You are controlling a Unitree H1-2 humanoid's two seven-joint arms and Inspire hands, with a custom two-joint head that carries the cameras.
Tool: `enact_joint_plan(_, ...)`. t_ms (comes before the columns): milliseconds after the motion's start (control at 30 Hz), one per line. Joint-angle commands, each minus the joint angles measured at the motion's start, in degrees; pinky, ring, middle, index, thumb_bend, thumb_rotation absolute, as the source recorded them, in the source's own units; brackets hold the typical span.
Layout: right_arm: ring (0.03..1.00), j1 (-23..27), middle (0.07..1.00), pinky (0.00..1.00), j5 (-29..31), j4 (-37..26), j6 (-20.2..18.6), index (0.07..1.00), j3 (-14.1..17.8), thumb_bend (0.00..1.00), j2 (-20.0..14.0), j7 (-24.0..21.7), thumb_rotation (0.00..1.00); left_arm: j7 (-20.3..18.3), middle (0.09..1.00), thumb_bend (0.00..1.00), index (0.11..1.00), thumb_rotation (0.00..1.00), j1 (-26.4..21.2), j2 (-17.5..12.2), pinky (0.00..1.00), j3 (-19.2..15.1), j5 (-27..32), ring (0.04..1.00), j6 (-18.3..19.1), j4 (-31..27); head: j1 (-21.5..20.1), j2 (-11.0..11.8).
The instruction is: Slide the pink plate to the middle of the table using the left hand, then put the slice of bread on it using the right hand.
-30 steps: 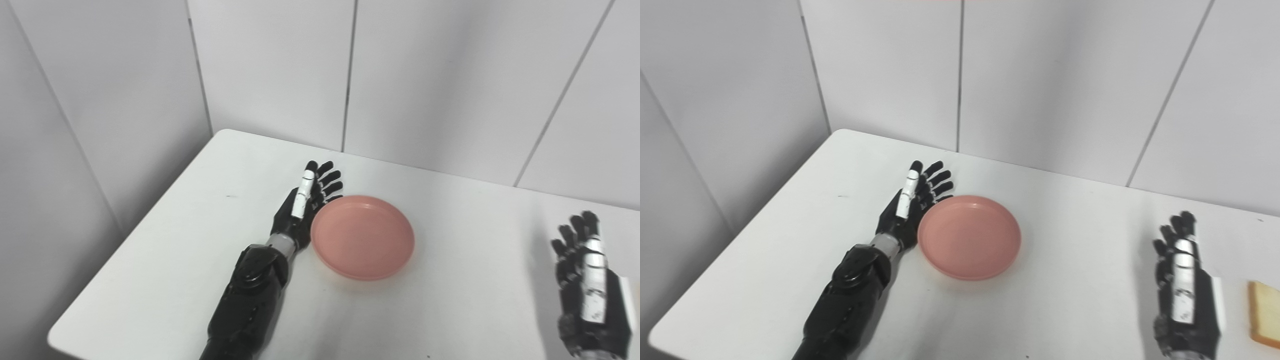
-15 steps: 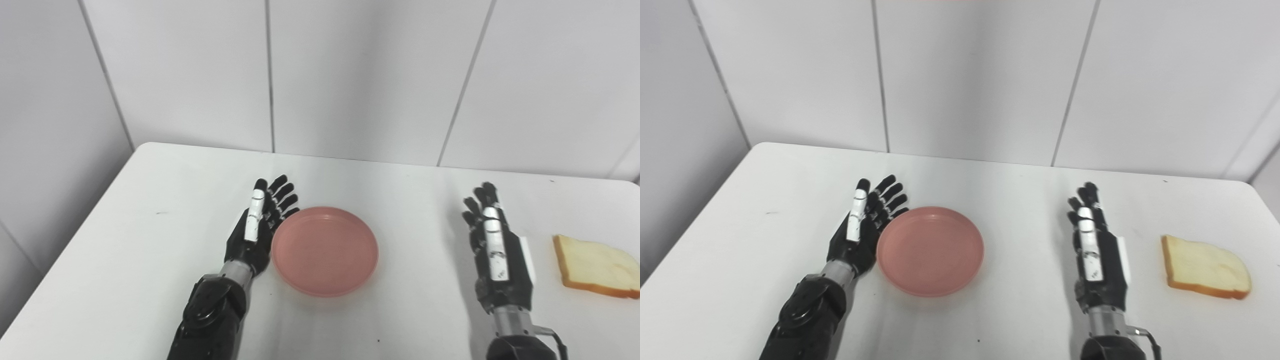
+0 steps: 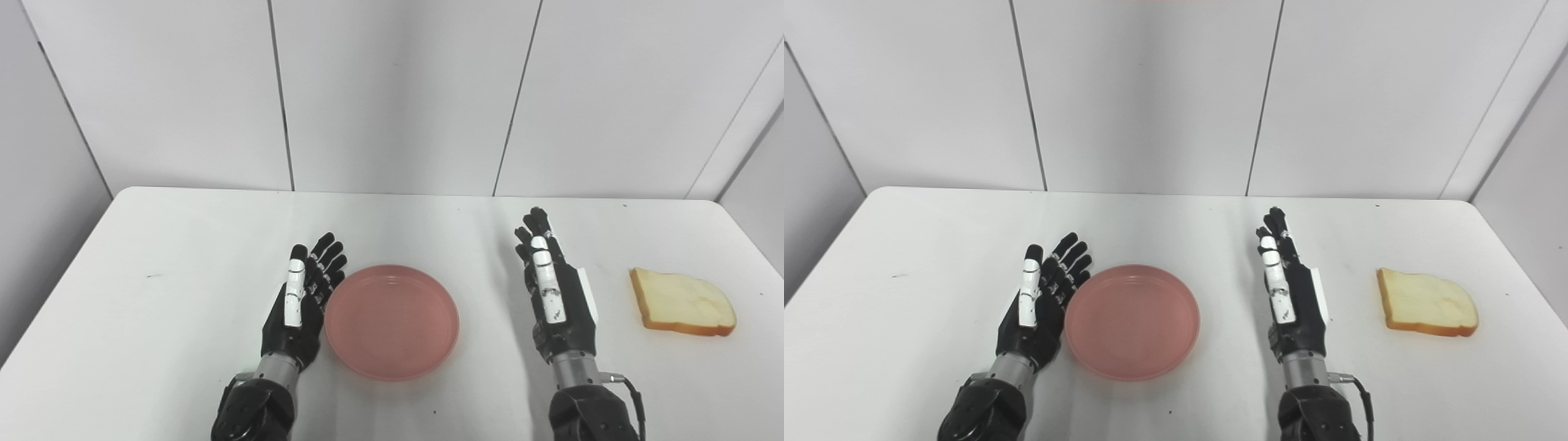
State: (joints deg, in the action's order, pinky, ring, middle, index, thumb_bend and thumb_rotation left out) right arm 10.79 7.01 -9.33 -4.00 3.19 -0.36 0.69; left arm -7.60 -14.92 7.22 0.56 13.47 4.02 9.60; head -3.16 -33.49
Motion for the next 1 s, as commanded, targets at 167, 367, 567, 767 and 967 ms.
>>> enact_joint_plan(167,0.944,1.7,0.961,0.97,0.7,-2.3,0.6,0.959,0.5,0.66,-0.6,-0.5,0.85,0.1,0.938,0.72,0.932,0.95,0.1,1.7,0.96,2.0,-1.6,0.950,-3.0,2.1,-0.2,0.5)
enact_joint_plan(367,0.954,1.6,0.972,0.99,2.2,-1.3,1.5,0.973,0.8,0.64,-1.8,-1.5,0.86,0.1,0.941,0.73,0.932,0.95,-0.4,2.5,0.98,2.4,-1.9,0.955,-5.0,4.2,0.1,1.2)
enact_joint_plan(567,0.941,1.6,0.960,0.97,3.6,-0.5,2.2,0.964,1.2,0.65,-2.6,-2.1,0.84,0.8,0.933,0.73,0.921,0.96,-1.1,3.4,0.96,2.5,-2.9,0.949,-7.7,6.8,0.3,1.2)
enact_joint_plan(767,0.939,2.9,0.954,0.96,4.9,-1.6,0.3,0.955,2.7,0.60,-5.7,-3.1,0.80,1.2,0.934,0.73,0.920,0.97,-2.2,3.5,0.96,2.1,-3.4,0.954,-8.3,8.5,-0.5,1.3)
enact_joint_plan(967,0.894,5.7,0.903,0.95,5.7,-2.5,-1.1,0.911,5.6,0.69,-11.5,-3.8,0.61,1.0,0.946,0.73,0.927,0.97,-2.8,3.1,0.97,1.8,-3.5,0.960,-7.4,8.3,-1.9,1.6)
